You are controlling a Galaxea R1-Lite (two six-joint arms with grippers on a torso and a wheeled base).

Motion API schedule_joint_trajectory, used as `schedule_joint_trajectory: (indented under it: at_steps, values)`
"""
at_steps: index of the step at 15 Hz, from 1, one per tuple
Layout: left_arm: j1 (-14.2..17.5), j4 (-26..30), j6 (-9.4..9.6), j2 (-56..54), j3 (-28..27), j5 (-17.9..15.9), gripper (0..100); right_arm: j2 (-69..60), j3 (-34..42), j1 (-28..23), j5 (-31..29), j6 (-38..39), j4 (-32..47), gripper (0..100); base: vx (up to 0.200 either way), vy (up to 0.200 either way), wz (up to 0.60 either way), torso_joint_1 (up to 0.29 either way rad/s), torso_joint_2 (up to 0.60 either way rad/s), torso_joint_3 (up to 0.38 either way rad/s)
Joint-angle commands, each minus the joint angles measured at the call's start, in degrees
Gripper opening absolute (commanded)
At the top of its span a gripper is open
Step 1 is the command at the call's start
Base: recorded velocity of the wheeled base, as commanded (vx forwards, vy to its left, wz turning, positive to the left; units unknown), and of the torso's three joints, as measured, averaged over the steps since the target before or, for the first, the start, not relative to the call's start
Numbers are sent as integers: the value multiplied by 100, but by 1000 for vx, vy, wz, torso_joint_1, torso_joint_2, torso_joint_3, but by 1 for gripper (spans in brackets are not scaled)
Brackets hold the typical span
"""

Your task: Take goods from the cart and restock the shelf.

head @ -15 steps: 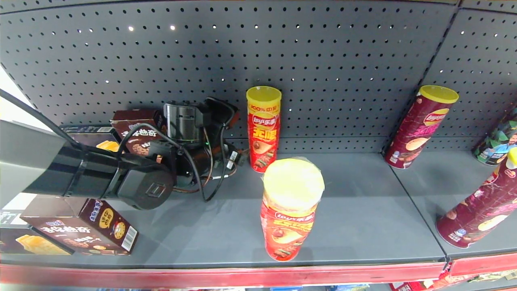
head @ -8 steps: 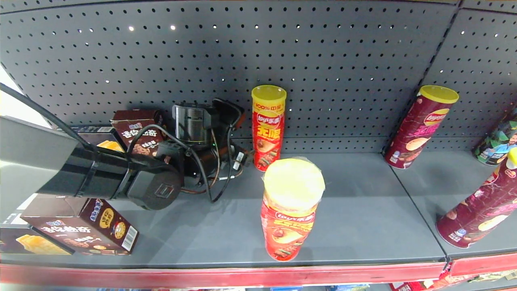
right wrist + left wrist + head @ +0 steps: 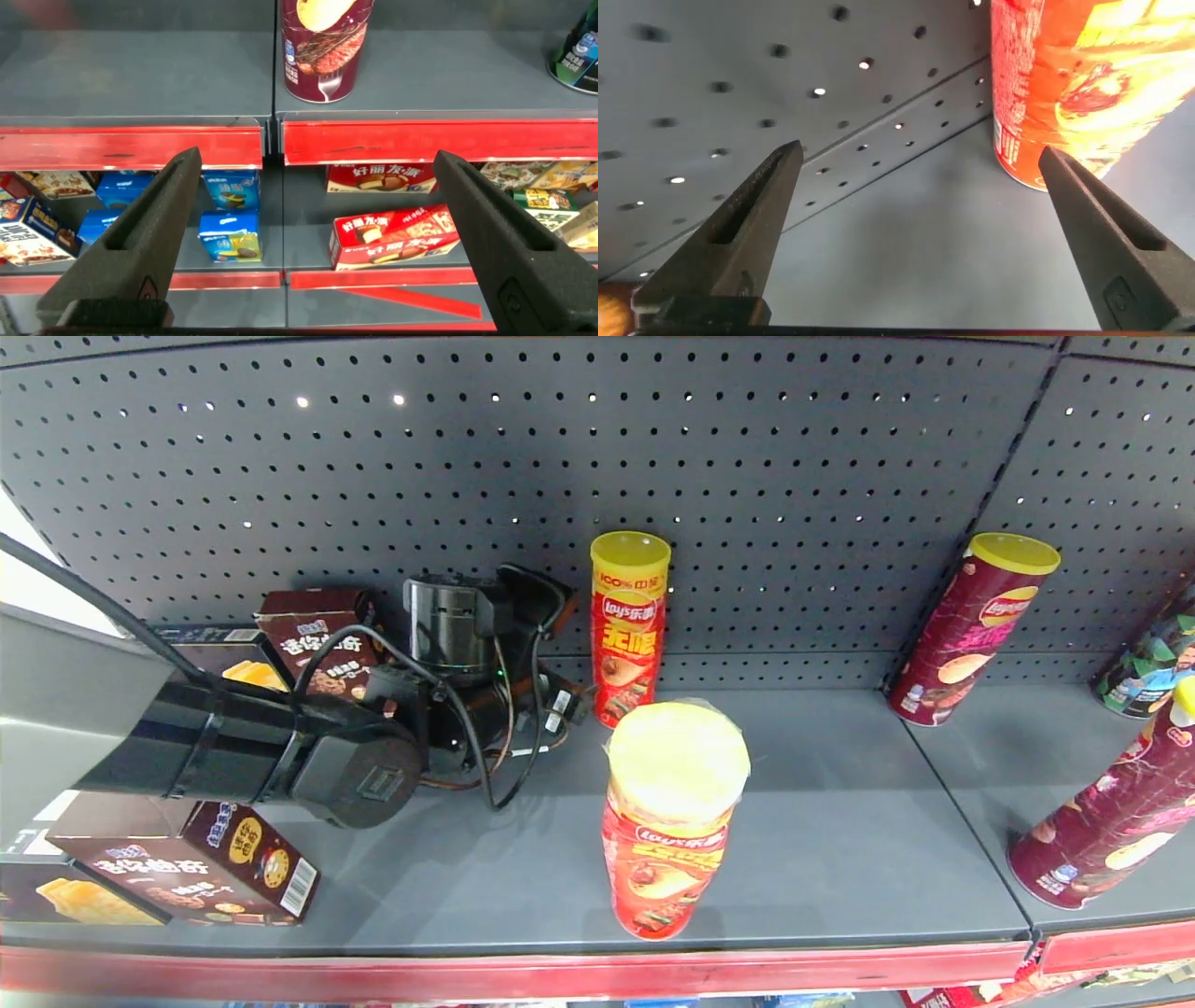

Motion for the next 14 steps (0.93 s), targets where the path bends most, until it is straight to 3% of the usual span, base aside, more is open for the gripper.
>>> schedule_joint_trajectory:
  at_steps: [1, 4, 8, 11, 14]
  values:
    - [-1, 30, -6, -509, 239, 21, 100, 8, 0, 0, 1, -2, 0, 100, 0, 0, 0, 0, 0, 0]
    - [-19, 302, -6, -1151, 652, 39, 100, 8, 0, 0, 1, -2, 0, 100, 0, 0, 0, 0, 0, 0]
    - [-28, 206, -41, -1564, 1135, 197, 100, 8, 0, 0, 1, -2, 0, 100, 0, 0, 0, 0, 0, 0]
    - [-195, -462, -76, -1828, 1680, 320, 100, 8, 0, 0, 1, -2, 0, 100, 0, 0, 0, 0, 0, 0]
    - [-151, -550, -85, -1933, 1847, 320, 100, 8, 0, 0, 27, -19, 9, 100, 0, 0, 0, 0, 0, 0]
